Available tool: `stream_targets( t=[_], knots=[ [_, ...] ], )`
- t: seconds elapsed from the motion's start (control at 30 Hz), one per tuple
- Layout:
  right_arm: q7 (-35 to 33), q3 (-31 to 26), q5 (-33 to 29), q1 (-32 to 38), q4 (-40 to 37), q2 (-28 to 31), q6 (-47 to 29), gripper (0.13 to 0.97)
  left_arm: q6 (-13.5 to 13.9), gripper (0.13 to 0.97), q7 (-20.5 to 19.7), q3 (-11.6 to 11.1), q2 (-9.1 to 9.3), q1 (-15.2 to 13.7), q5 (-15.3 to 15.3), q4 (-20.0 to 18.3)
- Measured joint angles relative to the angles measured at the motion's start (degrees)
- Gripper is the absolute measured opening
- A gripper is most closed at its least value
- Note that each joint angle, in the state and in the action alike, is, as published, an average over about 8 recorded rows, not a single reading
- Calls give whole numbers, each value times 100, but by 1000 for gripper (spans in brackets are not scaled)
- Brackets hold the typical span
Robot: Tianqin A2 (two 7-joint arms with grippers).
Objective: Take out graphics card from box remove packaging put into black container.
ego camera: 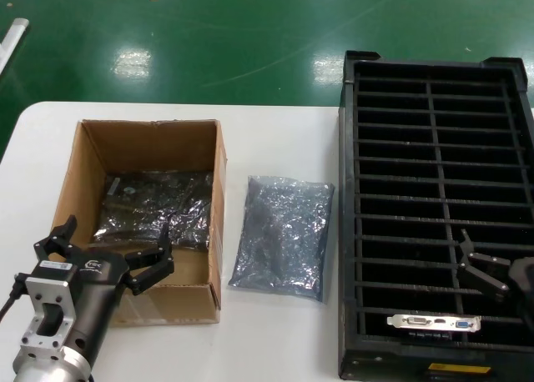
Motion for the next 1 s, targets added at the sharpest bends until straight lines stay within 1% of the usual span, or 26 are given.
stream_targets(
  t=[1.0],
  knots=[
    [0, 0, 0, 0, 0, 0, 0, 966, 0, 966, 0, 0, 0, 0, 0, 0]
  ],
)
